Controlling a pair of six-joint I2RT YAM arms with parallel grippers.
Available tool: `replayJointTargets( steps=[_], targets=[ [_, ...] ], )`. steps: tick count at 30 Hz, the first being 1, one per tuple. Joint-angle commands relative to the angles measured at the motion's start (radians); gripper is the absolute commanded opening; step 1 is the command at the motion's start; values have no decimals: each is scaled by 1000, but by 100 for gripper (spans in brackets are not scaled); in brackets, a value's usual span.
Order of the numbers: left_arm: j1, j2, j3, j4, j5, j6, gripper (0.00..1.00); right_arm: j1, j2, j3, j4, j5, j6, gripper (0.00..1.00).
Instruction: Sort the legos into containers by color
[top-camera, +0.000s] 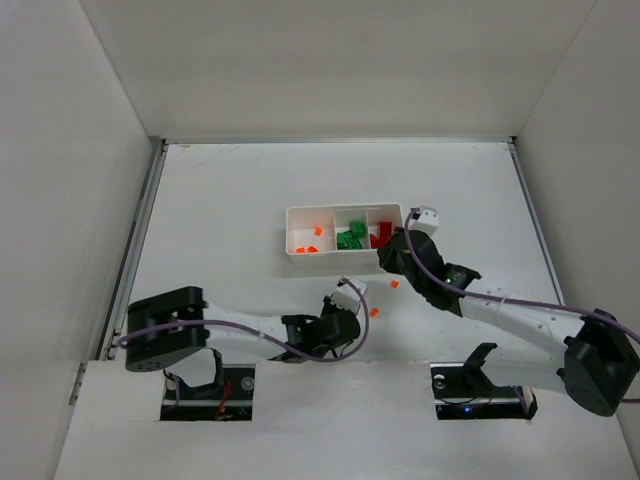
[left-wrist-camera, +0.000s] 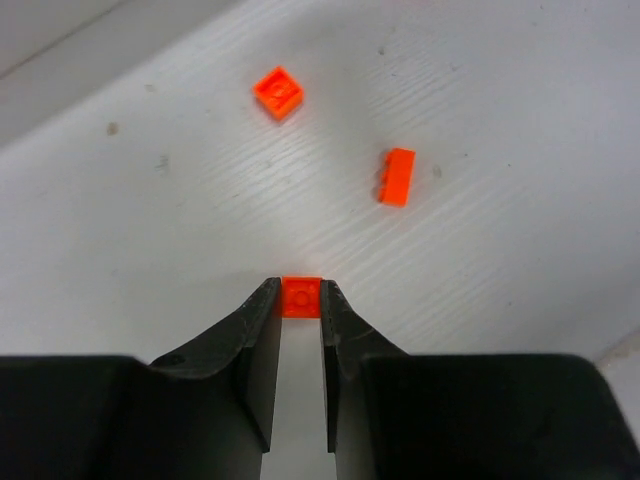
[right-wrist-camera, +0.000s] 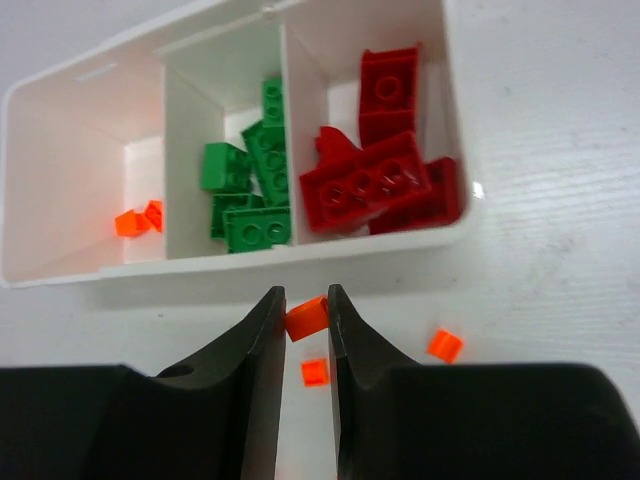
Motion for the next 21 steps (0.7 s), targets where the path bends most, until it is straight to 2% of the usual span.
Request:
replayJointTargets(
  steps=[1, 7, 13, 16, 18, 21],
  targets=[
    [23, -208, -70, -27, -47, -40, 10, 24, 73, 105, 92, -41, -40, 20],
    [112, -521, -208, -79, -44, -129, 10, 59, 273, 259, 185, -117, -45, 20],
    [227, -745, -246, -191, -36, -165, 10, 85, 487, 441, 205, -163, -47, 22],
    [287, -794, -234, -211, -22, -155, 11, 85, 538, 487, 205, -154, -44, 35],
    [325, -799, -216, -206, -4, -147, 11, 85, 532, 489, 208, -148, -40, 49],
    [376, -768, -176, -185, 33, -130, 12, 85, 476, 431, 232, -131, -43, 54]
  ],
)
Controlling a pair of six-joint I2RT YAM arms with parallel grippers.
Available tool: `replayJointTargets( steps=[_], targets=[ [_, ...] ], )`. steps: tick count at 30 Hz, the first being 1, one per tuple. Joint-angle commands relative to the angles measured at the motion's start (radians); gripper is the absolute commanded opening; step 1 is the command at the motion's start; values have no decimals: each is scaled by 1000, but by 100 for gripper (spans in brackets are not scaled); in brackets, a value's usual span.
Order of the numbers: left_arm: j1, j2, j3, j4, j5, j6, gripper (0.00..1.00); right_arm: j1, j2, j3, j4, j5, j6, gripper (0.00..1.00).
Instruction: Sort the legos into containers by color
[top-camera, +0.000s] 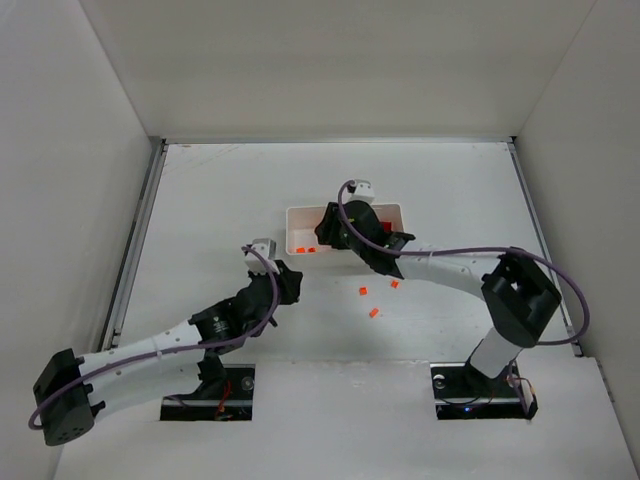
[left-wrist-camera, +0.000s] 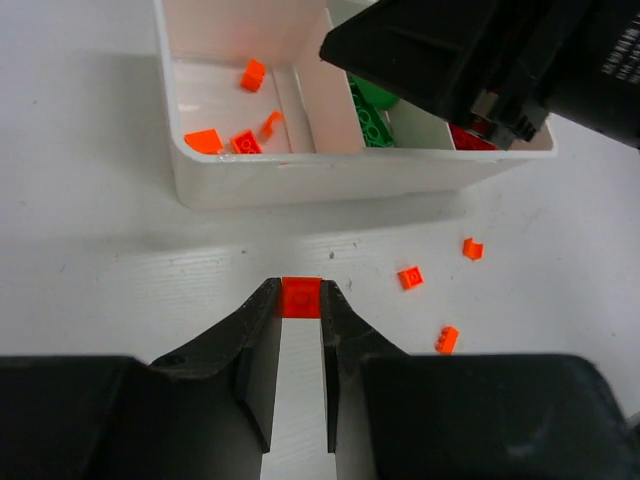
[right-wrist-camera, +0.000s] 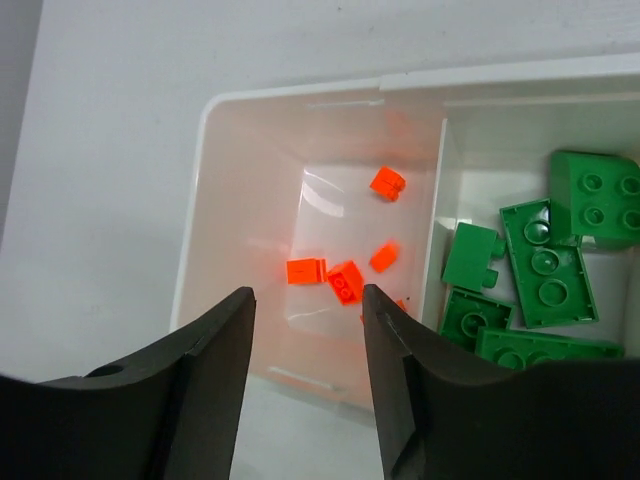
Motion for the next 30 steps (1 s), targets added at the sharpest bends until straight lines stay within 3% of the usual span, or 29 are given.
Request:
replayJointTargets(
  steps=[1, 8, 10, 13, 17, 20, 26, 30],
  targets=[
    [52, 34, 71, 19, 46, 19, 12, 7, -94, -43, 77, 27, -7, 54],
    [176, 238, 180, 155, 135, 68, 12, 22, -392, -355, 62, 152, 22, 27],
    [199, 303, 210, 192, 135, 90, 13, 28, -481, -438, 22, 189, 51, 26],
    [247, 411, 259, 232, 139, 114, 14, 28, -593, -527, -88, 241, 117, 27],
    [296, 553, 331, 258, 147, 118, 16, 37, -636, -584, -219, 291, 183, 45],
    [324, 613, 370, 254, 141, 119, 21, 40, -615, -600, -245, 307, 201, 51],
    [359, 644, 399, 243, 149, 131, 41, 40, -566, -618, -238, 318, 221, 56],
    [325, 601, 373, 243, 153, 133, 42, 31, -516, -607, -234, 317, 221, 56]
  ],
)
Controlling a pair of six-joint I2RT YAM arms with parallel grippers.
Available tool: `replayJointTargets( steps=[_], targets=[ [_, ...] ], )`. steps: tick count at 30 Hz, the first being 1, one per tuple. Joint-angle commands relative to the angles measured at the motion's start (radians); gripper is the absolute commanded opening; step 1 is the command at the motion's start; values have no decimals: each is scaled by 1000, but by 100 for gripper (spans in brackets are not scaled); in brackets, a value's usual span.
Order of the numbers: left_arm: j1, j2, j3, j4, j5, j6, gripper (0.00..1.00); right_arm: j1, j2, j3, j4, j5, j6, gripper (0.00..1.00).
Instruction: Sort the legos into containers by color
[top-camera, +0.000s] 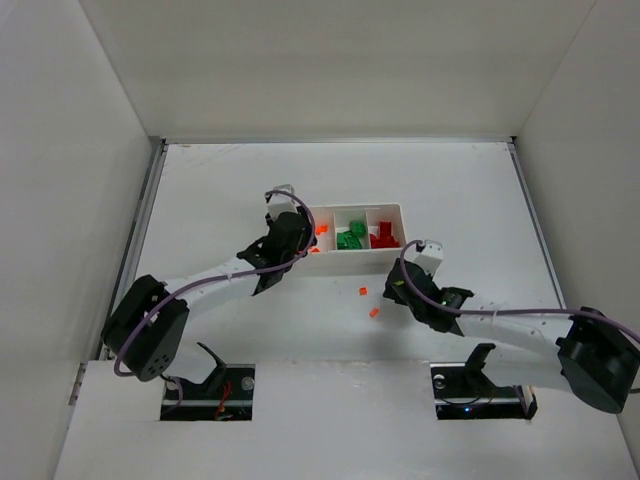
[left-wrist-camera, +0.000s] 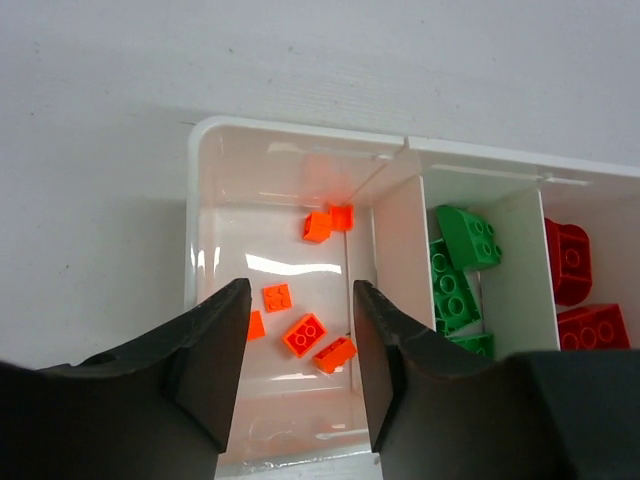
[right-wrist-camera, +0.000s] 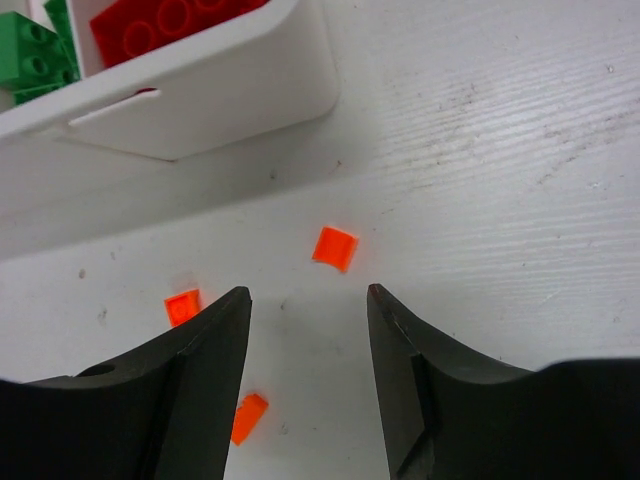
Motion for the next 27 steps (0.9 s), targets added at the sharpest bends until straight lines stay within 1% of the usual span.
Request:
replayJointTargets(
  steps=[1, 3, 5, 11, 15, 17, 22, 27],
  targets=[
    [-41, -72, 4, 36, 9, 20, 40, -3, 33, 15, 5, 31, 15, 56],
    [-93, -105, -28, 35, 11, 25, 37, -7, 51, 21, 11, 25, 13, 53],
    [-161, -138, -65, 35, 11, 25, 36, -17, 68, 26, 15, 23, 13, 51],
    [-346, -167, -163, 47, -17, -3, 38, -46, 120, 46, 51, 8, -1, 52],
    [-420, -139, -188, 73, -26, -16, 40, -54, 164, 64, 66, 3, -1, 53],
    [-442, -113, -190, 88, -26, -18, 42, -54, 189, 78, 66, 8, -1, 49],
    [-477, -64, -177, 104, -26, -18, 44, -61, 221, 96, 65, 8, -2, 42],
    [-499, -1, -159, 115, -26, -24, 46, -61, 238, 110, 49, 18, 1, 26]
  ],
)
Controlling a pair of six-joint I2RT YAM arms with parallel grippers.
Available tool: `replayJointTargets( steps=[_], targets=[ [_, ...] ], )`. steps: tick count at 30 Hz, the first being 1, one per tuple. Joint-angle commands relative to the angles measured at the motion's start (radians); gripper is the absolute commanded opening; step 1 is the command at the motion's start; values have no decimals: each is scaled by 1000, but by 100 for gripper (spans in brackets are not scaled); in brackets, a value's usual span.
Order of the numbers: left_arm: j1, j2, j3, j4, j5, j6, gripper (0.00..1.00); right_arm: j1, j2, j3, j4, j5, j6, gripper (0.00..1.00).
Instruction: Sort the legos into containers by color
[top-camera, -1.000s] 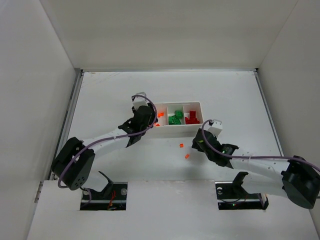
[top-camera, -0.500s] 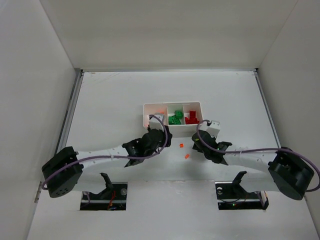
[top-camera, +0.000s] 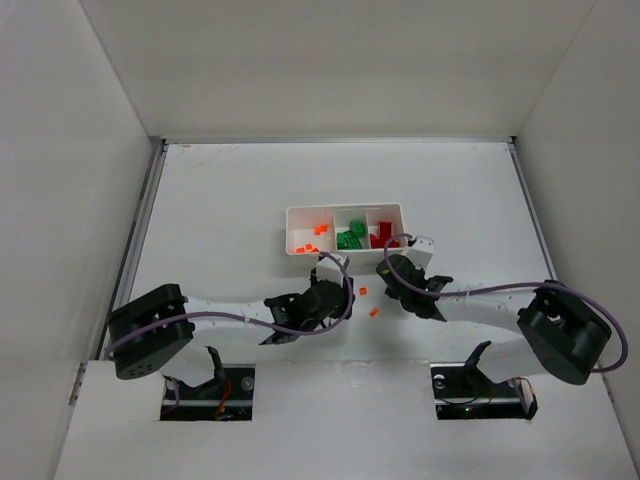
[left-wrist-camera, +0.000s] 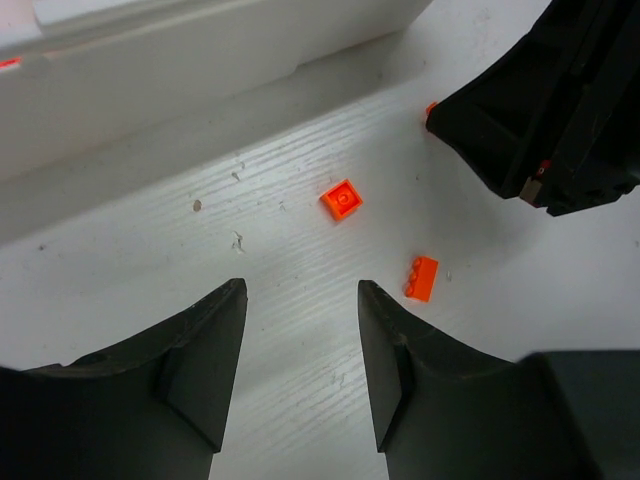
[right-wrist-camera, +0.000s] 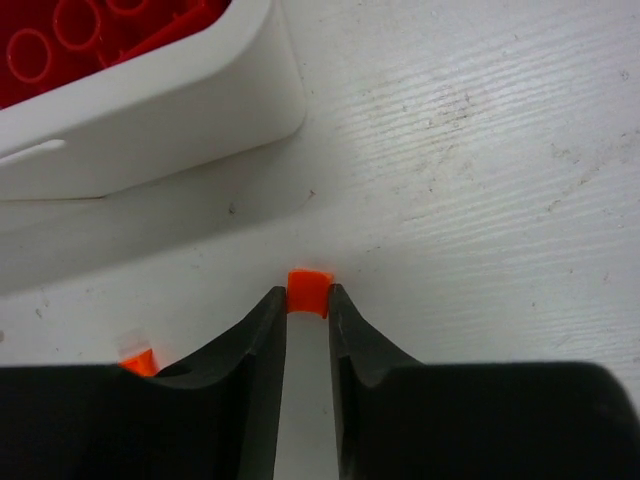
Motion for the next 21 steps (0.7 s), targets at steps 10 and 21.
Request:
replayJointTargets(
  steps=[10, 21],
  targets=[
    [-33, 181, 127, 57, -19, 13, 52, -5, -237, -35, 17, 21, -23, 22],
    [-42, 349, 247, 26, -126, -26, 36, -4, -360, -86, 26, -4, -36, 23]
  ],
)
